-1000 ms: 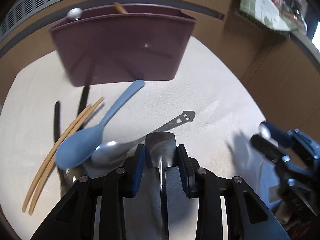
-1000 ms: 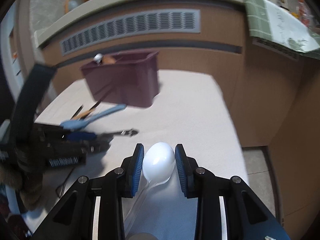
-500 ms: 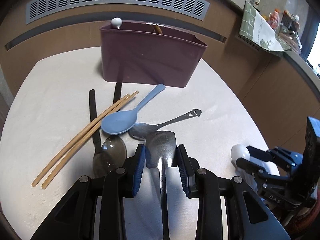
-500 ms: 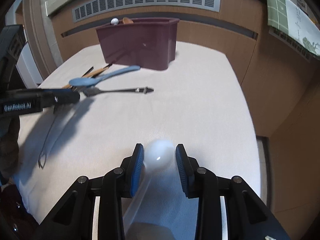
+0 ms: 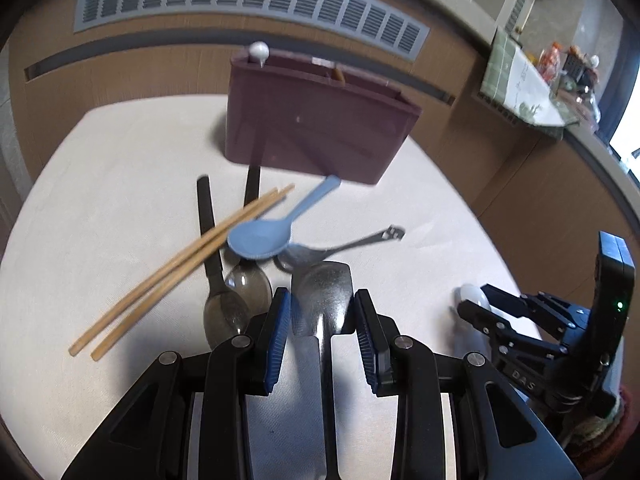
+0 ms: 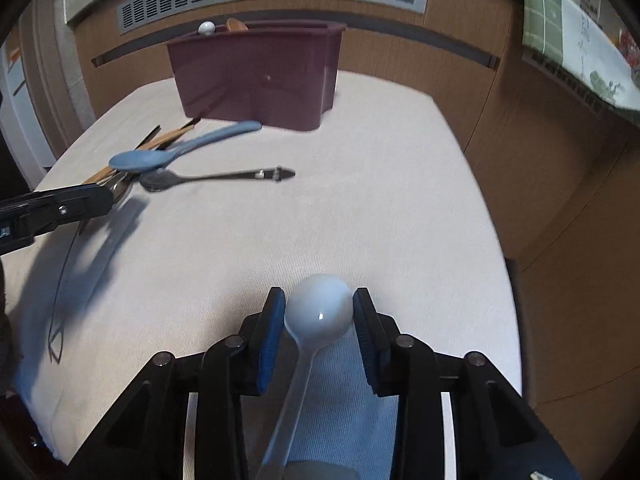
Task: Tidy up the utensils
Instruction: 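Lift the metal spatula off the table with the left tool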
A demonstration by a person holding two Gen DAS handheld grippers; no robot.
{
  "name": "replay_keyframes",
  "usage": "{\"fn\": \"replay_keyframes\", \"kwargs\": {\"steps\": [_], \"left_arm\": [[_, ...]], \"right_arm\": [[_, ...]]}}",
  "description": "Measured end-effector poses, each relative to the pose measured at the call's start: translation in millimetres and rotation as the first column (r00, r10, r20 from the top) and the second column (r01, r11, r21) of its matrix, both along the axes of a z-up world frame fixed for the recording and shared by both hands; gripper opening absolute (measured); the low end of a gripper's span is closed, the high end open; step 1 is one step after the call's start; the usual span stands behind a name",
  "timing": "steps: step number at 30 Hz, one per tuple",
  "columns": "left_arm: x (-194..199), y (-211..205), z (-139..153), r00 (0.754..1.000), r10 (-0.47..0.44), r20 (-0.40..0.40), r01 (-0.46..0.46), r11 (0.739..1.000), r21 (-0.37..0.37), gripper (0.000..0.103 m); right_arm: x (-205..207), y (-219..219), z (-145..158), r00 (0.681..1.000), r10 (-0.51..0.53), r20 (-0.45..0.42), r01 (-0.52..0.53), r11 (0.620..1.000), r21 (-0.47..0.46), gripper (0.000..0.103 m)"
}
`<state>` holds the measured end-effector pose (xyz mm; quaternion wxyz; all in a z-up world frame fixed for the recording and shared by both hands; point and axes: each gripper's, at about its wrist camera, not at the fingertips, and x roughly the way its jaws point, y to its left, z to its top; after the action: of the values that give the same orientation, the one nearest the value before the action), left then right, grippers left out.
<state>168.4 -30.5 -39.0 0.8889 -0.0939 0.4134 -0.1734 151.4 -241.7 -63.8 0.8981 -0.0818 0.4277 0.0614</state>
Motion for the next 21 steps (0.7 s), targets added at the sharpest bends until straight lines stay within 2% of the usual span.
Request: {"fn": "replay_keyframes", "kwargs": {"steps": [4, 8, 21], "left_arm": [[-6.7, 5.4, 17.2, 0.998, 0.011, 0.058, -0.01, 1.0, -0.023, 0.033], [-11.1, 7.8, 32.8, 0.994, 0.019, 0.108, -0.016, 0.999, -0.028, 0.033], [-15.3, 4.2, 61.9, 0.981, 0.02, 0.191, -0.016, 1.0, -0.026, 0.031]], "right_arm": [[1.2, 0.1, 21.8, 0.996, 0.019, 0.084, -0.024, 0.998, 0.066, 0.032], [2.8, 6.8, 40.0, 0.986, 0.037, 0.163, -0.048, 0.997, 0.063, 0.032], [8.3, 10.9, 47.9, 0.976, 0.038, 0.213, -0.059, 0.994, 0.093, 0.032]]}}
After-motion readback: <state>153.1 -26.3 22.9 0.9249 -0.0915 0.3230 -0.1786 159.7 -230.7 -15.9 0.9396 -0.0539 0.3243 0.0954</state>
